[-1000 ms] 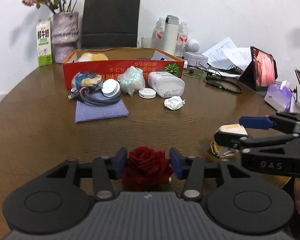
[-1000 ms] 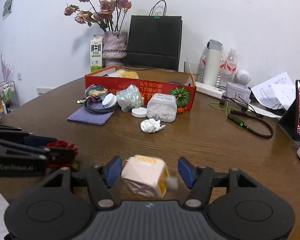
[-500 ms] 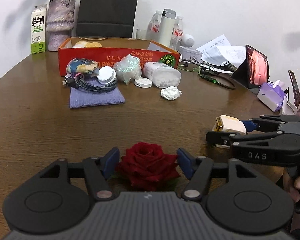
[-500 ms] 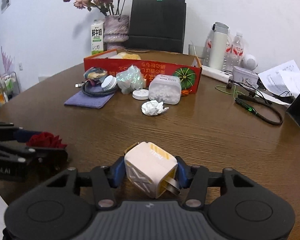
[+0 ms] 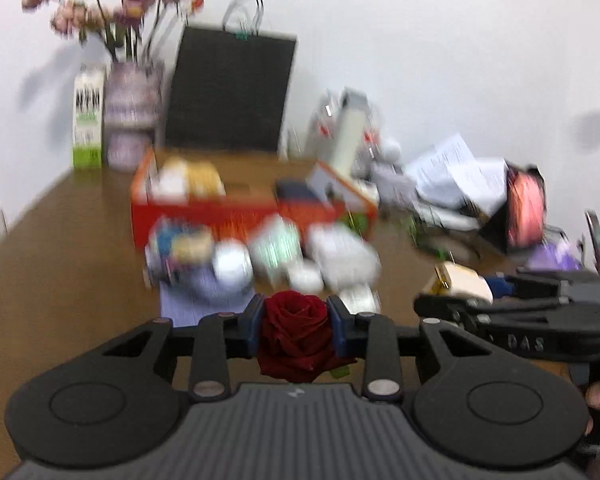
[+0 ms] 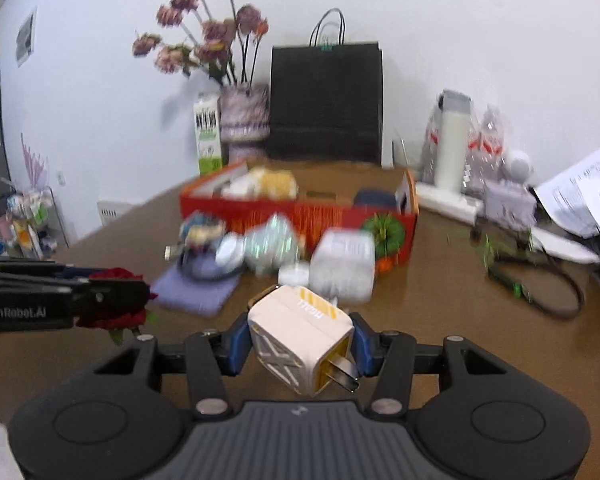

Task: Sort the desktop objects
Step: 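Carry rose and white plug into the box and release both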

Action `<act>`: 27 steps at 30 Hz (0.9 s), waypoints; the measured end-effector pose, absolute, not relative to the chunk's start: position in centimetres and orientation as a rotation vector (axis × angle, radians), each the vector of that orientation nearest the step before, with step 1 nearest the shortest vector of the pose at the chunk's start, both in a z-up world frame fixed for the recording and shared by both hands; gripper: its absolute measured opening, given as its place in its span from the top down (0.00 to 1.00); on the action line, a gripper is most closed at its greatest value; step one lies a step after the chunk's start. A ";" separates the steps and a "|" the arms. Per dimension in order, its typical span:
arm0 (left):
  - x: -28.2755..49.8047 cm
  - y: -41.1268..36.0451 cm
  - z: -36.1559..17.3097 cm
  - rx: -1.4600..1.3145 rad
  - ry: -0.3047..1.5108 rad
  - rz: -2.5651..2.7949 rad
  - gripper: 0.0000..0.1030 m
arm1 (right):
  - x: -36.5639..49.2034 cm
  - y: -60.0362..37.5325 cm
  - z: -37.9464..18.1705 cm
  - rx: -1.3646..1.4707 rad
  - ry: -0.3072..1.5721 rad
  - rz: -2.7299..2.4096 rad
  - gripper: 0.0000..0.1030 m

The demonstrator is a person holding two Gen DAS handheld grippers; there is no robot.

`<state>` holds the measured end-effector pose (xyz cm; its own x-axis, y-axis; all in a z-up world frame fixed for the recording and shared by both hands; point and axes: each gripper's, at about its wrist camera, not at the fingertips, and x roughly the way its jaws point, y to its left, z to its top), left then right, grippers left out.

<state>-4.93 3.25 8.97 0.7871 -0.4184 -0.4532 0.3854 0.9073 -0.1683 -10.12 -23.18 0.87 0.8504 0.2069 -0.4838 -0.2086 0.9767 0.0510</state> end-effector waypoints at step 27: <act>31.6 -4.2 6.5 0.062 0.860 -0.322 0.34 | 33.6 -22.7 -2.4 0.125 0.960 0.174 0.48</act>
<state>31.61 -4.17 6.55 0.6070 -0.2535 -0.7532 0.3033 0.9499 -0.0752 33.60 -22.75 -2.44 0.5610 0.2025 -0.8027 -0.0914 0.9788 0.1831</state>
